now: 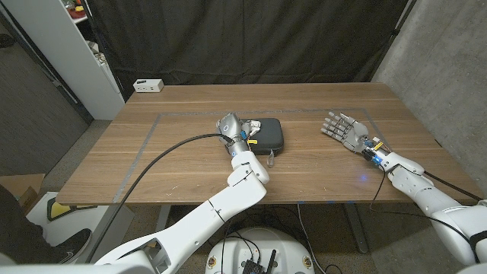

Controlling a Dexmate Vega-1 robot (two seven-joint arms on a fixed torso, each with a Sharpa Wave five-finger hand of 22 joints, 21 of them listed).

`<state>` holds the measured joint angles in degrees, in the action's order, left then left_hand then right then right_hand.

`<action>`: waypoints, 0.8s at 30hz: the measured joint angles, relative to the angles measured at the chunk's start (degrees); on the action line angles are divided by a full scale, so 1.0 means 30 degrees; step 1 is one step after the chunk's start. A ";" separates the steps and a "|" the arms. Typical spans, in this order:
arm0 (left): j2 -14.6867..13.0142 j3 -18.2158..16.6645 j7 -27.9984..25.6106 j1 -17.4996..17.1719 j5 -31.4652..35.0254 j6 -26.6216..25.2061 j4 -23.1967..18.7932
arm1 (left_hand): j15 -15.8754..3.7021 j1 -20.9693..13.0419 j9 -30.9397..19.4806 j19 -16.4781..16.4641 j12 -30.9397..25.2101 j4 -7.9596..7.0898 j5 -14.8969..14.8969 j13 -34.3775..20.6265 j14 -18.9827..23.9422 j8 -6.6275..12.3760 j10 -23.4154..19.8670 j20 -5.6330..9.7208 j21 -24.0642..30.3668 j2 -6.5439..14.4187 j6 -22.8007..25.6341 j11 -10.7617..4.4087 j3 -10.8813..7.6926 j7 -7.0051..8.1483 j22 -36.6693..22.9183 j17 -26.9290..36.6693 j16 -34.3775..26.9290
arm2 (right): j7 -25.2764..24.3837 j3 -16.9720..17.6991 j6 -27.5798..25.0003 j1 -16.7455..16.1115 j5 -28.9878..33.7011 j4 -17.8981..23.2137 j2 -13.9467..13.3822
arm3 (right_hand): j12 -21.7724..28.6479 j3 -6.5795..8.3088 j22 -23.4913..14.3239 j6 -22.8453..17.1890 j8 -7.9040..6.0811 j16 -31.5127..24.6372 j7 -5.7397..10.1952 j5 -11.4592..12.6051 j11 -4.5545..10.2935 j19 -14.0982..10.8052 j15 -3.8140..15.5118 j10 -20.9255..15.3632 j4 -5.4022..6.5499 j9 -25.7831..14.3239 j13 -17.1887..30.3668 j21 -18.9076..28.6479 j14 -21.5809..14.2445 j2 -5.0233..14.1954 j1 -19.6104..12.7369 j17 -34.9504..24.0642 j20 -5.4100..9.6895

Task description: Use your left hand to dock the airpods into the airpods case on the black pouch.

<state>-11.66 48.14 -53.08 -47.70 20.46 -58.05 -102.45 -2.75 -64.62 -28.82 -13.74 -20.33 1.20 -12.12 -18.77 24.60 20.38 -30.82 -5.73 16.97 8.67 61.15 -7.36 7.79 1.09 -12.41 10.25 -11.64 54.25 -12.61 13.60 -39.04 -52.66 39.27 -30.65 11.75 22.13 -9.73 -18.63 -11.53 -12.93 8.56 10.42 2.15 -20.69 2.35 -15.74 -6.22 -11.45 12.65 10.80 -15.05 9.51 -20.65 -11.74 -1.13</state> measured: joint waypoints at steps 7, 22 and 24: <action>-0.0091 -0.0009 0.0021 -0.0110 0.0022 0.0147 0.0004 | 0.0030 0.0000 -0.0096 0.0000 0.0070 -0.0036 0.0001 -0.0089 0.0029 -0.0089 -0.0106 0.0000 -0.0001 0.0000 -0.0104 -0.0100 -0.0036 0.0046 0.0001 0.0001 0.0000 | -0.0394 0.0099 -0.0045 -0.0643 -0.0169 0.0935 -0.0217 | 0.0000 0.0000 0.0000 0.0000 0.0000 0.0000 0.0000 0.0000 0.0000 0.0001 0.0000 0.0000 0.0000 -0.0001 0.0000 0.0000 0.0000 0.0000 0.0000 0.0000 0.0000; -0.0293 -0.0116 -0.0307 -0.0511 0.0350 0.0635 -0.0229 | 0.0030 0.0001 -0.0201 -0.0070 0.0069 0.0103 0.0012 -0.0150 0.0233 -0.0090 -0.0284 0.0070 0.0069 -0.0001 -0.0300 -0.0274 -0.0260 0.0112 0.0003 0.0000 -0.0001 | -0.1024 0.0173 -0.0207 -0.1505 -0.0490 0.2208 -0.0534 | 0.0001 0.0000 0.0000 0.0098 0.0000 0.0001 -0.0098 0.0000 0.0000 0.0103 0.0000 -0.0001 0.0000 -0.0003 -0.0001 0.0000 0.0000 0.0000 0.0000 0.0000 -0.0101; -0.0293 -0.0116 -0.0374 -0.0511 0.0400 0.0709 -0.0229 | 0.0030 0.0001 -0.0202 -0.0072 0.0069 0.0103 0.0011 -0.0175 0.0233 -0.0090 -0.0286 0.0072 0.0069 0.0000 -0.0301 -0.0276 -0.0259 0.0112 0.0003 0.0000 -0.0001 | -0.1024 0.0170 -0.0207 -0.1529 -0.0490 0.2247 -0.0541 | 0.0000 0.0000 0.0000 0.0099 0.0000 0.0001 -0.0097 0.0000 0.0000 0.0103 0.0000 0.0000 0.0001 -0.0004 -0.0001 0.0000 0.0000 0.0000 0.0000 0.0000 -0.0101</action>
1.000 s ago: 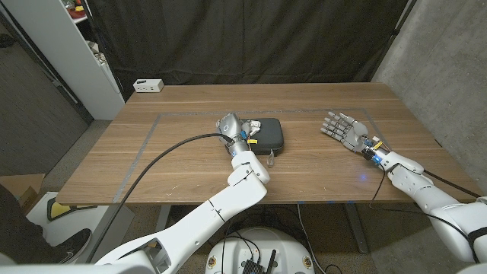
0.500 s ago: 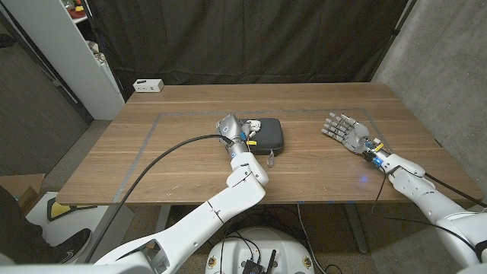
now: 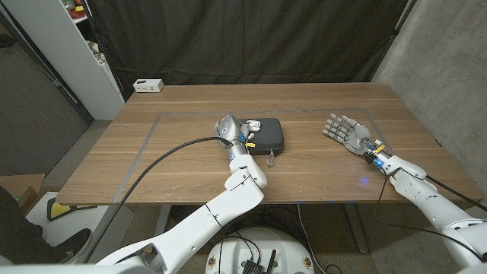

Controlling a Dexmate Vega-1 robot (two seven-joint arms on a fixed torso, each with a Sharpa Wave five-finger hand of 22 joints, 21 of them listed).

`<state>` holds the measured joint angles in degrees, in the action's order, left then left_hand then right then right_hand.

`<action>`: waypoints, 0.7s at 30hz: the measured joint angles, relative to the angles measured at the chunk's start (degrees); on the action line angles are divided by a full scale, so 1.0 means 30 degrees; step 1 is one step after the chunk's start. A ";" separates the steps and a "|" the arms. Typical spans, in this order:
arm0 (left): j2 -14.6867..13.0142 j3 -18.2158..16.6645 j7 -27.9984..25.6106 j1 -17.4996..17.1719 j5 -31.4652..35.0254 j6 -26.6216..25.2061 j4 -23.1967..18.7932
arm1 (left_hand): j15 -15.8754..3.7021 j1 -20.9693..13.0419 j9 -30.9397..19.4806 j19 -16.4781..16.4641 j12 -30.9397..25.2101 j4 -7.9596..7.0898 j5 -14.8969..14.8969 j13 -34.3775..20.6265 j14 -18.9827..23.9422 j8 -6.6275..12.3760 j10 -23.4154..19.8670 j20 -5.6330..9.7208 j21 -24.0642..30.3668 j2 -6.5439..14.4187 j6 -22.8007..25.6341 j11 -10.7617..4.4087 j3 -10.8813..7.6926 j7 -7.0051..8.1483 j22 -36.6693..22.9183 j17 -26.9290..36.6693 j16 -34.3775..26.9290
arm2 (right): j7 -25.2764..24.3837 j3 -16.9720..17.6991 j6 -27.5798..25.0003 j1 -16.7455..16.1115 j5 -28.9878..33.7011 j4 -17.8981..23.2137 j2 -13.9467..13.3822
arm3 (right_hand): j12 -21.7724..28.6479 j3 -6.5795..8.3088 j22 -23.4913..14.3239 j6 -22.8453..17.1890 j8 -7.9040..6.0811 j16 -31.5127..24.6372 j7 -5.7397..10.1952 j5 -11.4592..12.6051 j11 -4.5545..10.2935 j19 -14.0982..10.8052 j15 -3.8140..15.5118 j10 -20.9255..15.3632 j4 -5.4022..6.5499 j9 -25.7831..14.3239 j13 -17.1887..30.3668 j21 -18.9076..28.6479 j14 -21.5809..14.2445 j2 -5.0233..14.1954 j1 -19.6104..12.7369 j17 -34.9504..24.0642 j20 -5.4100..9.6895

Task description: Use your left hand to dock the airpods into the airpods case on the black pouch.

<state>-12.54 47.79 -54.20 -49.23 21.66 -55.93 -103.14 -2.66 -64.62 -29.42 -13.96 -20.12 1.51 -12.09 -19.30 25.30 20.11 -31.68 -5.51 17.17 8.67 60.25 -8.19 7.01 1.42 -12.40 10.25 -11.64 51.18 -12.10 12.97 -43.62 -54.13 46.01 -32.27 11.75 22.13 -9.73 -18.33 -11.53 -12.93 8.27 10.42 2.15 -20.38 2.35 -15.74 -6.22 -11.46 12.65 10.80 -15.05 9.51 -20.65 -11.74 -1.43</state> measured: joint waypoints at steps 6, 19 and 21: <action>-0.0022 -0.0048 -0.0391 -0.0151 0.0238 0.0295 -0.0018 | 0.0001 0.0000 -0.0070 -0.0065 -0.0001 -0.0003 0.0001 0.0000 0.0205 0.0000 -0.0327 0.0064 0.0079 0.0000 -0.0004 0.0063 -0.0109 -0.0005 0.0000 0.0000 0.0000 | -0.0056 -0.0019 -0.0007 -0.0128 -0.0057 0.0184 -0.0051 | 0.0000 0.0000 0.0000 -0.0106 0.0000 0.0000 -0.0105 0.0000 0.0000 0.0000 0.0000 0.0000 0.0000 0.0000 0.0000 0.0000 0.0000 0.0000 0.0000 0.0000 0.0000; 0.0180 -0.0385 -0.0994 -0.0619 0.0626 0.0571 0.0114 | 0.0066 0.0000 -0.0334 -0.0170 -0.0001 -0.0002 0.0001 -0.0097 0.0548 0.0000 -0.0515 0.0169 0.0078 0.0000 0.0000 -0.0086 -0.0106 -0.0004 -0.0048 0.0000 -0.0001 | -0.0306 -0.0034 -0.0021 -0.0449 -0.0202 0.0605 -0.0173 | 0.0000 -0.0058 0.0000 -0.0105 0.0000 0.0000 -0.0105 0.0000 0.0000 -0.0067 0.0000 0.0000 -0.0058 -0.0002 0.0000 0.0000 0.0000 0.0000 0.0000 0.0000 -0.0067; 0.0187 -0.0403 -0.1043 -0.0640 0.0672 0.0586 0.0122 | 0.0066 0.0000 -0.0335 -0.0170 -0.0001 -0.0002 0.0001 -0.0177 0.0548 0.0000 -0.0515 0.0169 0.0078 0.0000 0.0000 -0.0086 -0.0106 -0.0005 -0.0092 -0.0001 -0.0001 | -0.0327 -0.0038 -0.0022 -0.0474 -0.0211 0.0643 -0.0186 | 0.0000 -0.0058 0.0000 -0.0105 0.0000 0.0000 -0.0104 0.0000 0.0000 -0.0067 0.0000 0.0000 -0.0058 -0.0002 0.0000 0.0000 0.0000 0.0000 0.0000 0.0000 -0.0067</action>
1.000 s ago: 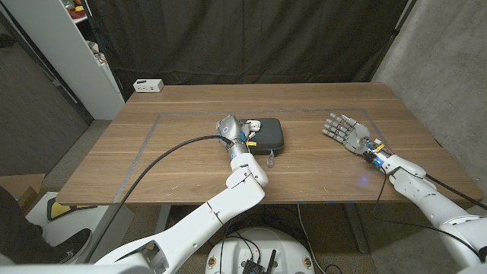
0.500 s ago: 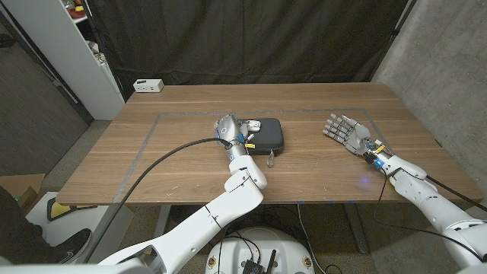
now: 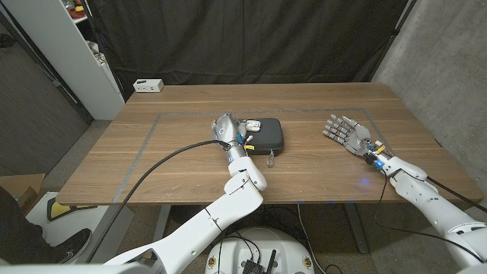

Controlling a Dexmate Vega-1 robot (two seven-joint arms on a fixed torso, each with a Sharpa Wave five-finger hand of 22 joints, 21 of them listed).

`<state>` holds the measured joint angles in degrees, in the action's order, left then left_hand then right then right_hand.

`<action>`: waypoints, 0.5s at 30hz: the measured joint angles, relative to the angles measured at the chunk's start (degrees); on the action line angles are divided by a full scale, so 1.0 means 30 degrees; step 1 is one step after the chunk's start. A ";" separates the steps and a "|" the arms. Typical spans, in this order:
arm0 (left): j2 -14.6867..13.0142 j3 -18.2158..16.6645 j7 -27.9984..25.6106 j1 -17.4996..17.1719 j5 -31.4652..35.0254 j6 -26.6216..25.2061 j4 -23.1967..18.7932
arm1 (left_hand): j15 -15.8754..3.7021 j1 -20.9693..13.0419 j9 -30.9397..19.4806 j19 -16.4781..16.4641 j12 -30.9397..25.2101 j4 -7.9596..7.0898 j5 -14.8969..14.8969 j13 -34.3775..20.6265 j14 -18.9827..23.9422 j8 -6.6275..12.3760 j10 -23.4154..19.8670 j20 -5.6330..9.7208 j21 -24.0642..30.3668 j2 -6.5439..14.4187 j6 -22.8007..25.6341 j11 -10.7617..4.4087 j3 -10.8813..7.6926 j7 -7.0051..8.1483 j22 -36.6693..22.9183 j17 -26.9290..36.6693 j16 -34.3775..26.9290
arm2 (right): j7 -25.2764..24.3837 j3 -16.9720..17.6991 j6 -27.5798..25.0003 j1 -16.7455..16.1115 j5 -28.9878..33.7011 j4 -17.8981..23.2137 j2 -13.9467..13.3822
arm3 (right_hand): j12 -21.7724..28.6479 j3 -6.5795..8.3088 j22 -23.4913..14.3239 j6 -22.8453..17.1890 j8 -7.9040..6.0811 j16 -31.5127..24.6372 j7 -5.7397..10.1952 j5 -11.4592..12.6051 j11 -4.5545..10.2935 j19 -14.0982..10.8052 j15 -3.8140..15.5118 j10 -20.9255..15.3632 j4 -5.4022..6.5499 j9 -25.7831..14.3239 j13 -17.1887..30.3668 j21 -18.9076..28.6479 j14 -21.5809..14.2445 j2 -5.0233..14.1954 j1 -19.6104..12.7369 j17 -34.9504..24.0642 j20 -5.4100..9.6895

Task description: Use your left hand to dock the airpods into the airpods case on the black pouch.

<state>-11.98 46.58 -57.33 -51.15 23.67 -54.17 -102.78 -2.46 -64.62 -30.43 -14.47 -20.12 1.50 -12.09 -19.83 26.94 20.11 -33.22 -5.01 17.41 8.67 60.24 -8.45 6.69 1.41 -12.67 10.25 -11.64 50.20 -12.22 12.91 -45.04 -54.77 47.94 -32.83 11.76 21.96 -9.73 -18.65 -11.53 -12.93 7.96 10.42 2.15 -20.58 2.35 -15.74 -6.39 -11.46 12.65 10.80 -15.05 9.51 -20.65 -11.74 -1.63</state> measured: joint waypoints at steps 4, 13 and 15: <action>0.0045 -0.0053 -0.0117 -0.0049 0.0101 0.0038 0.0072 | -0.0103 0.0000 -0.0022 0.0000 0.0000 0.0000 0.0000 0.0000 0.0103 0.0000 -0.0069 0.0000 0.0136 0.0000 -0.0006 0.0065 0.0001 0.0006 0.0001 0.0000 0.0000 | -0.0004 -0.0006 -0.0001 -0.0041 -0.0013 0.0047 -0.0024 | 0.0000 0.0000 0.0000 0.0000 -0.0001 0.0000 0.0001 0.0000 0.0000 0.0000 0.0000 0.0000 0.0000 0.0000 0.0000 0.0000 0.0000 0.0000 0.0000 0.0000 0.0000; 0.0239 -0.0117 -0.0310 -0.0004 0.0222 0.0238 0.0440 | -0.0099 0.0000 -0.0144 0.0077 0.0000 0.0030 0.0001 -0.0090 0.0099 0.0000 -0.0190 0.0075 0.0136 0.0000 -0.0131 -0.0011 -0.0133 0.0076 0.0001 0.0000 0.0000 | 0.0148 -0.0010 -0.0003 -0.0044 -0.0040 0.0047 -0.0026 | 0.0000 0.0000 0.0000 0.0001 0.0000 0.0000 0.0001 0.0000 0.0000 0.0001 0.0000 0.0000 0.0001 -0.0001 0.0000 0.0000 0.0000 0.0000 0.0000 0.0000 0.0001; 0.0266 -0.0118 -0.0334 0.0025 0.0232 0.0276 0.0510 | -0.0099 0.0000 -0.0130 0.0077 0.0000 0.0030 0.0001 -0.0089 0.0099 0.0000 -0.0190 0.0075 0.0136 0.0000 -0.0132 -0.0012 -0.0133 0.0075 0.0002 0.0000 0.0000 | 0.0238 -0.0033 -0.0003 0.0109 -0.0041 -0.0244 -0.0011 | 0.0000 0.0001 0.0000 0.0001 0.0000 0.0000 0.0001 0.0000 0.0000 0.0001 0.0000 0.0000 0.0001 -0.0001 0.0000 0.0000 -0.0001 0.0000 0.0000 0.0000 0.0001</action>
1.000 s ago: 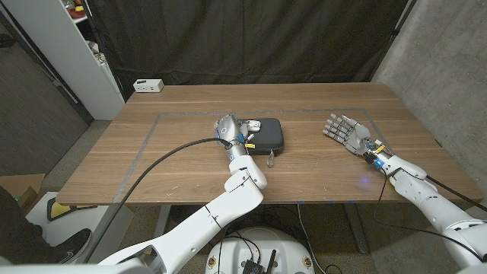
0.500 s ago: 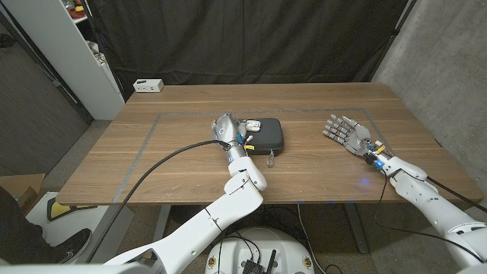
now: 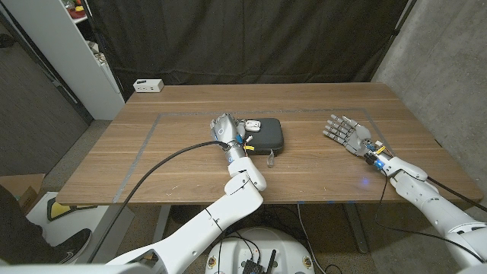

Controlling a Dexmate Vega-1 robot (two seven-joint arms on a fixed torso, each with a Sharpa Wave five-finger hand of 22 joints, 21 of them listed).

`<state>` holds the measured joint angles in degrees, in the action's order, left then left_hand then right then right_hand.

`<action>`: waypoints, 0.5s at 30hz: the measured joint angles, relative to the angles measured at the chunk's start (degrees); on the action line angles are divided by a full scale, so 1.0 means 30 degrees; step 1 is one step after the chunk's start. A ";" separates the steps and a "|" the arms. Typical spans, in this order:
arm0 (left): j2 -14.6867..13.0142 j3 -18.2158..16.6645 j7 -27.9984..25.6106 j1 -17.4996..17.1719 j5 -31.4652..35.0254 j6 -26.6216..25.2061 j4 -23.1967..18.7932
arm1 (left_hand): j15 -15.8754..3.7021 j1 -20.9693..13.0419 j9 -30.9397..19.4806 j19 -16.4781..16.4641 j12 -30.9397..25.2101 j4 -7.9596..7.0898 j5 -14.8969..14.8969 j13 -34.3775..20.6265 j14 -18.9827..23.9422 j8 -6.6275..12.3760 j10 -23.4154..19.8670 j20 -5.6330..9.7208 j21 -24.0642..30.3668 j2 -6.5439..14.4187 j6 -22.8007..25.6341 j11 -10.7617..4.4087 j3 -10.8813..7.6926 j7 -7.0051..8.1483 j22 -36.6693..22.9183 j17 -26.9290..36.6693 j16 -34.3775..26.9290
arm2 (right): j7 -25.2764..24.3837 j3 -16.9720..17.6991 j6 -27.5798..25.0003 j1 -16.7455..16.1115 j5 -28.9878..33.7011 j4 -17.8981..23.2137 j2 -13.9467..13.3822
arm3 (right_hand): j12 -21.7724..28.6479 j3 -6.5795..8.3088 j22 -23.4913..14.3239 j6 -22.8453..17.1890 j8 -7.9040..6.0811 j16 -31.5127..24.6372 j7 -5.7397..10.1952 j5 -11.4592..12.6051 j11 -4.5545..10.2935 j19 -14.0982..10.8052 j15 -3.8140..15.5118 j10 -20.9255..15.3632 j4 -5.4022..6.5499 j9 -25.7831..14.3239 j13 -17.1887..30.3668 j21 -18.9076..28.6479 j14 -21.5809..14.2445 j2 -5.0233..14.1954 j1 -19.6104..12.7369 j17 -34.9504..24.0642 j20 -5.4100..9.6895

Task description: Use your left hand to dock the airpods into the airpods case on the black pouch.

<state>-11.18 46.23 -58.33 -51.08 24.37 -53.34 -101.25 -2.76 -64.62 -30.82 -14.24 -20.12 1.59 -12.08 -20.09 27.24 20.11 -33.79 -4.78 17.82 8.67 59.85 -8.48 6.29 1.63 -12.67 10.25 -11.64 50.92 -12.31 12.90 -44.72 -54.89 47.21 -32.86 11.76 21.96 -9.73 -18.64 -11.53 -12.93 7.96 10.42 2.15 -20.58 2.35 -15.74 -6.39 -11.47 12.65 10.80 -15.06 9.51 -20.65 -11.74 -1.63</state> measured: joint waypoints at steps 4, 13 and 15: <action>0.0132 -0.0006 -0.0061 0.0132 0.0016 0.0151 0.0326 | 0.0000 0.0000 0.0010 -0.0001 0.0000 0.0000 0.0000 -0.0087 0.0000 0.0000 -0.0011 -0.0001 0.0088 0.0000 -0.0002 -0.0010 0.0001 -0.0003 0.0001 0.0000 0.0000 | 0.0098 -0.0009 0.0003 0.0110 0.0000 -0.0198 0.0016 | 0.0000 0.0000 0.0000 0.0000 0.0000 0.0000 0.0000 0.0000 0.0000 0.0000 0.0000 0.0000 0.0000 0.0000 0.0000 0.0000 0.0000 0.0000 0.0000 0.0000 0.0000; 0.0350 0.0051 -0.0070 0.0484 0.0015 0.0358 0.0921 | 0.0043 -0.0077 -0.0049 -0.0001 0.0000 0.0054 0.0000 -0.0155 0.0041 0.0000 -0.0106 -0.0001 0.0089 -0.0076 -0.0013 -0.0104 -0.0053 -0.0016 0.0003 0.0000 0.0000 | 0.0227 -0.0003 -0.0002 0.0181 -0.0024 -0.0330 0.0017 | 0.0000 0.0064 0.0000 0.0000 0.0000 0.0000 0.0001 0.0000 0.0000 0.0000 0.0000 0.0000 -0.0062 -0.0001 -0.0001 0.0000 0.0000 0.0000 0.0000 0.0000 0.0001; 0.0384 0.0078 -0.0026 0.0566 -0.0052 0.0442 0.1044 | 0.0069 -0.0077 -0.0049 -0.0001 0.0000 0.0083 0.0000 -0.0176 0.0067 0.0000 -0.0107 -0.0002 0.0088 -0.0077 -0.0023 -0.0103 -0.0082 -0.0027 0.0002 -0.0001 0.0000 | 0.0232 0.0022 -0.0011 0.0184 -0.0031 -0.0343 0.0015 | 0.0000 0.0064 0.0000 0.0000 0.0000 0.0000 0.0001 0.0000 -0.0001 0.0000 0.0001 0.0000 -0.0062 -0.0001 0.0000 0.0000 0.0000 0.0000 0.0000 0.0000 0.0001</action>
<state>-10.02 46.46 -58.41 -49.38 24.21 -52.01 -98.12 -2.55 -64.85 -30.96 -14.24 -20.12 1.84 -12.08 -20.62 27.44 20.12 -34.11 -4.79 18.08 8.44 59.78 -8.79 6.05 1.55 -12.66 10.25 -11.64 51.61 -12.25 12.86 -44.16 -54.98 46.18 -32.82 11.76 22.15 -9.73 -18.64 -11.53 -12.93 7.96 10.42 2.15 -20.58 2.36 -15.74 -6.58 -11.47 12.65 10.80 -15.05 9.51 -20.65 -11.74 -1.63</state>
